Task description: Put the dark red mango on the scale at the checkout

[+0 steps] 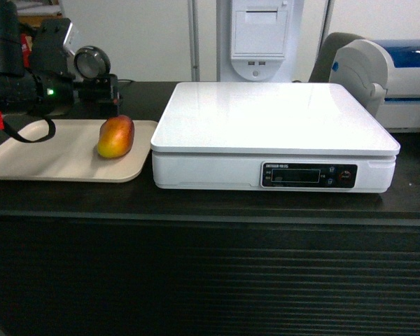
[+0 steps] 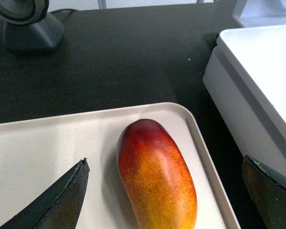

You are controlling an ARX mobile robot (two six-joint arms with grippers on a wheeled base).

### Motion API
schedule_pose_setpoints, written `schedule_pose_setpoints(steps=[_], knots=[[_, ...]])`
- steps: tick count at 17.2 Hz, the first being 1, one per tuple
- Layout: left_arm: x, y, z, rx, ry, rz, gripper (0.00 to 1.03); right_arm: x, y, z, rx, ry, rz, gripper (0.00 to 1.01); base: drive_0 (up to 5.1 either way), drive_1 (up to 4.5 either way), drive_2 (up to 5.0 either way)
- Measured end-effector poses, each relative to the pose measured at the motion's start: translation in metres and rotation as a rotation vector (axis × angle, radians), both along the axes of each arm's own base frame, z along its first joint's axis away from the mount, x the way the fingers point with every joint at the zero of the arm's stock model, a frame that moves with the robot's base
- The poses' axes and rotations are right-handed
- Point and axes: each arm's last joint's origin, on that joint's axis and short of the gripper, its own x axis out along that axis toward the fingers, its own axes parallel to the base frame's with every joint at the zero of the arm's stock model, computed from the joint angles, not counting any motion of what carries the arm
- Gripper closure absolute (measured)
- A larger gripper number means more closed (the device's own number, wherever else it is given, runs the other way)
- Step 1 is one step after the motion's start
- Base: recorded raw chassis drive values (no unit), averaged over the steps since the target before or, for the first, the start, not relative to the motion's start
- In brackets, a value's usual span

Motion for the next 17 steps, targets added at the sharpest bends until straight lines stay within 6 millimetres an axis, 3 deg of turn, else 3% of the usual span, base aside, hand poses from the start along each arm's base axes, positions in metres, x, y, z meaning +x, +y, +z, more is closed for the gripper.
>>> schedule_pose_setpoints(steps=[9, 12, 14, 15, 17], knots=[[0.042, -0.008, -0.041, 0.131, 0.176, -0.031, 0.05, 0.0, 0.0, 0.0, 0.0, 0.0, 0.0, 0.03, 0.0, 0.0, 0.0], [0.05, -0.005, -0.061, 0.125, 0.268, -0.036, 0.05, 0.0, 0.0, 0.0, 0.0, 0.0, 0.0, 0.03, 0.0, 0.0, 0.0], [0.052, -0.005, -0.061, 0.113, 0.278, -0.047, 0.05, 0.0, 0.0, 0.0, 0.0, 0.0, 0.0, 0.03, 0.0, 0.0, 0.0], [0.052, -0.004, -0.06, 0.11, 0.28, -0.05, 0.09, 0.0, 0.0, 0.0, 0.0, 0.0, 0.0, 0.03, 0.0, 0.0, 0.0], [0.051, -0.004, -0.061, 0.106, 0.291, -0.057, 0.3, 0.0, 0.0, 0.0, 0.0, 0.0, 0.0, 0.03, 0.0, 0.0, 0.0]])
